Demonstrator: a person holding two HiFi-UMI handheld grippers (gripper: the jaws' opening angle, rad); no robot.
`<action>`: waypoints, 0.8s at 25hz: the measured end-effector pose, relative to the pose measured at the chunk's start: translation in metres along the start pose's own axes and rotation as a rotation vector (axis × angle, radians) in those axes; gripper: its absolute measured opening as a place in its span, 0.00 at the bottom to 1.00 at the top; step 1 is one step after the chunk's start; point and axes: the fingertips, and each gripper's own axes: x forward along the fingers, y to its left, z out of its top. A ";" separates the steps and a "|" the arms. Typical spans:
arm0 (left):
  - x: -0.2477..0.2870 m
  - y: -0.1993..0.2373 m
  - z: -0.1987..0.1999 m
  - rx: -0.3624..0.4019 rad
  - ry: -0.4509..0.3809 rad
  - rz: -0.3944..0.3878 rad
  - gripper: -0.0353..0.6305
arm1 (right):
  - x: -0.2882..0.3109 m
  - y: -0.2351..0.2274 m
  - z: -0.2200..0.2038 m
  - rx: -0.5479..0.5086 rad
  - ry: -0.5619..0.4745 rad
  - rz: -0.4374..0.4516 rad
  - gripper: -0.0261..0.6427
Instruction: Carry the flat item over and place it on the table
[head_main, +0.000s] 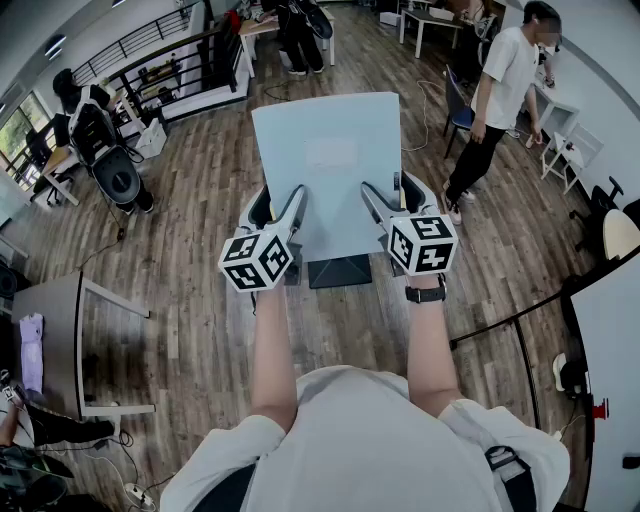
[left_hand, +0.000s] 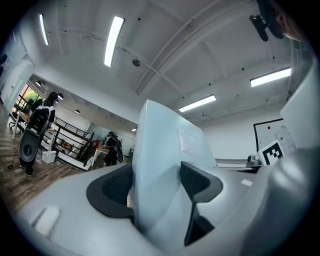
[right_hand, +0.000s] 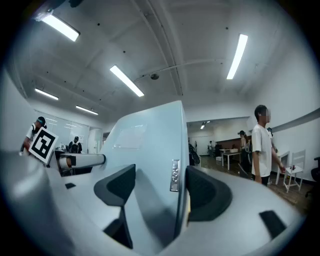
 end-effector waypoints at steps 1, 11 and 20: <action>0.000 0.000 -0.001 -0.001 0.001 0.000 0.50 | -0.001 0.000 -0.001 0.000 0.001 0.001 0.52; 0.004 -0.014 -0.010 0.014 0.009 0.014 0.50 | -0.007 -0.015 -0.011 0.027 0.000 0.014 0.52; 0.016 0.004 -0.038 -0.020 0.017 0.067 0.50 | 0.019 -0.023 -0.037 0.043 0.028 0.054 0.52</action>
